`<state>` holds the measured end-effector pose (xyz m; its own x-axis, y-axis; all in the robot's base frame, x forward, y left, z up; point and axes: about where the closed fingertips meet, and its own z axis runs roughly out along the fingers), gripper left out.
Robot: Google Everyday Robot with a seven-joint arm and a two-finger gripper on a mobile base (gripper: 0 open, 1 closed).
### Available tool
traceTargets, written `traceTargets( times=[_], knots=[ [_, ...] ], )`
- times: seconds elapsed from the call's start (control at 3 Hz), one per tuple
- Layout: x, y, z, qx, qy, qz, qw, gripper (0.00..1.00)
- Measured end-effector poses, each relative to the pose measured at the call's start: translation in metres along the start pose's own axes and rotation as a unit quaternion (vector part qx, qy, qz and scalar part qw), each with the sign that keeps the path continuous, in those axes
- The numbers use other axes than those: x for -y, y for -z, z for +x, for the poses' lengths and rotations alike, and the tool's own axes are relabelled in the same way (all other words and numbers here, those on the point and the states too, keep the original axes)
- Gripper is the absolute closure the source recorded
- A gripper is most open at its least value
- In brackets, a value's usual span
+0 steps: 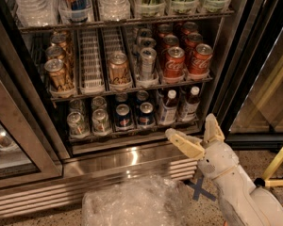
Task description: Pick coke can from middle shelf of fridge
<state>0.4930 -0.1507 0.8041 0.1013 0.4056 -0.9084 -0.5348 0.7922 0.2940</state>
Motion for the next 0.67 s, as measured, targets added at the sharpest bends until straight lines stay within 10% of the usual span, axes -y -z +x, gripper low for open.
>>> traceTargets(
  times=[0.33, 0.67],
  knots=[
    [0.009, -0.008, -0.003, -0.005, 0.059, 0.005, 0.9982, 0.0],
    [0.035, -0.022, -0.011, -0.007, 0.17, 0.024, 0.9851, 0.0]
  ],
)
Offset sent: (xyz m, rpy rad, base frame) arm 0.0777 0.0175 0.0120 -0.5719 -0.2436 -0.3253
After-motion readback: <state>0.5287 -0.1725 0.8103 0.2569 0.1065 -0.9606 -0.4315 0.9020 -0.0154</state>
